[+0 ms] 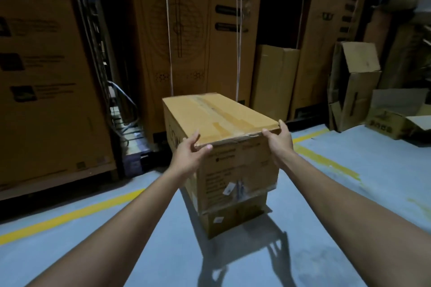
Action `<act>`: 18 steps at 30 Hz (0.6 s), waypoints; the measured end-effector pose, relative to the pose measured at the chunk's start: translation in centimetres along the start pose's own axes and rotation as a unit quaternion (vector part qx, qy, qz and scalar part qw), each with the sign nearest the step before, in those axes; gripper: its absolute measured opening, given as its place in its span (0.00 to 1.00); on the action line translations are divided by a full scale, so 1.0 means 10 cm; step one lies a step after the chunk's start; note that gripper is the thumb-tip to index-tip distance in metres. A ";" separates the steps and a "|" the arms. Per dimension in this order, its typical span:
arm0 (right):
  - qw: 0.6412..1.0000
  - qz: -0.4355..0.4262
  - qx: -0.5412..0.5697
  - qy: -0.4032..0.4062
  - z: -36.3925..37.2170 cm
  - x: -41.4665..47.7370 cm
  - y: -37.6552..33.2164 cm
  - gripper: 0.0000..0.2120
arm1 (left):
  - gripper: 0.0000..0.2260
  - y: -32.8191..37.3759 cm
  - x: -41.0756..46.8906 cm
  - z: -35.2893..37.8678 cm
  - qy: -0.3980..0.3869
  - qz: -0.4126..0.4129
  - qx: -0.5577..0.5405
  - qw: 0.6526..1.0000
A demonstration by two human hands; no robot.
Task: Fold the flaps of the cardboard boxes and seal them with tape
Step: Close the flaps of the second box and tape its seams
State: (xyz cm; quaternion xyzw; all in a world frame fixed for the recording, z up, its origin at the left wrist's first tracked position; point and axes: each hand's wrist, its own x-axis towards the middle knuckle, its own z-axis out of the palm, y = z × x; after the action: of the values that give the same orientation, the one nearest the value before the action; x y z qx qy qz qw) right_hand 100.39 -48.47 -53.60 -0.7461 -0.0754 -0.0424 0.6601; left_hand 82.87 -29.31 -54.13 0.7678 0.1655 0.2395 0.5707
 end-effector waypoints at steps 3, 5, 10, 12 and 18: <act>0.998 -0.024 -0.046 -0.023 0.13 0.21 0.13 0.32 | 0.27 0.03 0.28 0.00 0.017 0.023 0.060 0.998; 0.994 -0.039 -0.098 -0.042 0.23 0.29 0.12 0.31 | 0.26 0.06 0.44 -0.03 0.020 0.026 0.063 0.997; 0.982 -0.061 -0.176 -0.028 0.35 0.50 0.15 0.31 | 0.26 0.00 0.62 0.03 0.030 0.046 0.086 0.995; 0.981 -0.068 -0.176 -0.032 0.36 0.56 0.16 0.31 | 0.25 0.00 0.65 0.07 0.044 0.053 0.097 0.993; 0.985 -0.108 -0.136 -0.008 0.28 0.66 0.18 0.26 | 0.25 0.09 0.70 0.19 0.074 0.051 0.094 0.992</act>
State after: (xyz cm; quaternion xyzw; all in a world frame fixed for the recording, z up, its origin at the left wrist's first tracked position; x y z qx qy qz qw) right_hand 107.07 -45.55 -54.66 -0.8169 -0.1540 -0.1173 0.5434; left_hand 89.75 -27.43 -52.43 0.8058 0.1896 0.3077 0.4691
